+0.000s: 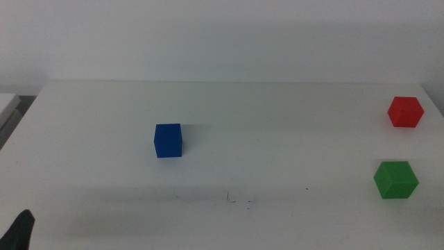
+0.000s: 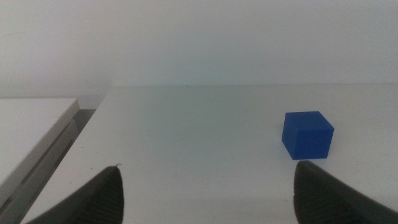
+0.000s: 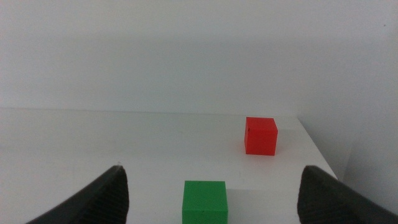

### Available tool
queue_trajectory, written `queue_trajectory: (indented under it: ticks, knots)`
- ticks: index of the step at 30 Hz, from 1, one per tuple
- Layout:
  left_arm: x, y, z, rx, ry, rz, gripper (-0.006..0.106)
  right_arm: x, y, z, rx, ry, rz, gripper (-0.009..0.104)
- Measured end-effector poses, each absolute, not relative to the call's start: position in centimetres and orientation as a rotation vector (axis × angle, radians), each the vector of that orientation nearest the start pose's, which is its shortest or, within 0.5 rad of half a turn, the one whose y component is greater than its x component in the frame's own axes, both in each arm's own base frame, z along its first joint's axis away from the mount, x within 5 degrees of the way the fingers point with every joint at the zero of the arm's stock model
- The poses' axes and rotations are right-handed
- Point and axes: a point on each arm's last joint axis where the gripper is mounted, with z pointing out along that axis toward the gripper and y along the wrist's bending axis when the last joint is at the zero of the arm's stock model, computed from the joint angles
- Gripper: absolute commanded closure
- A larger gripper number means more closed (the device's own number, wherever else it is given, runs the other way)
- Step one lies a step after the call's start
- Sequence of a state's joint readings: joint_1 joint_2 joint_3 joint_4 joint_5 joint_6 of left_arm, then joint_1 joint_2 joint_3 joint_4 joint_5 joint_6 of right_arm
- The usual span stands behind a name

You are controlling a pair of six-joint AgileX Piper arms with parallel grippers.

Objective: Stack red cubes first, then green, then blue cubes in a specific spot.

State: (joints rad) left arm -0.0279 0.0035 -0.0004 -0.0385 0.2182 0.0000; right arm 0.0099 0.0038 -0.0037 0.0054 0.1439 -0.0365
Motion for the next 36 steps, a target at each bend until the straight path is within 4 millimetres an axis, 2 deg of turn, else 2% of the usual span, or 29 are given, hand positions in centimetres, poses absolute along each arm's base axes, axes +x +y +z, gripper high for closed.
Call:
queue_trajectory:
  ticks: [14,19,22,30,36]
  knots:
    - [5.6,-0.2,19.3,-0.002,1.705,-0.056,0.007,5.7,0.0,20.2,-0.017,1.618,-0.004,0.002]
    - [5.6,-0.2,19.3,-0.002,1.705,-0.056,0.007,5.7,0.1,20.9,0.032,1.566,0.048,0.002]
    - [5.6,-0.2,19.3,-0.002,1.705,-0.056,0.007,6.2,0.1,22.3,0.092,1.634,0.103,0.002]
    - [5.6,-0.2,19.3,-0.002,1.705,-0.056,0.007,11.1,0.1,27.3,0.13,2.124,0.077,0.002]
    - [5.6,-0.2,19.3,-0.002,1.705,-0.056,0.007,15.0,0.0,29.0,0.131,2.255,0.055,0.002]
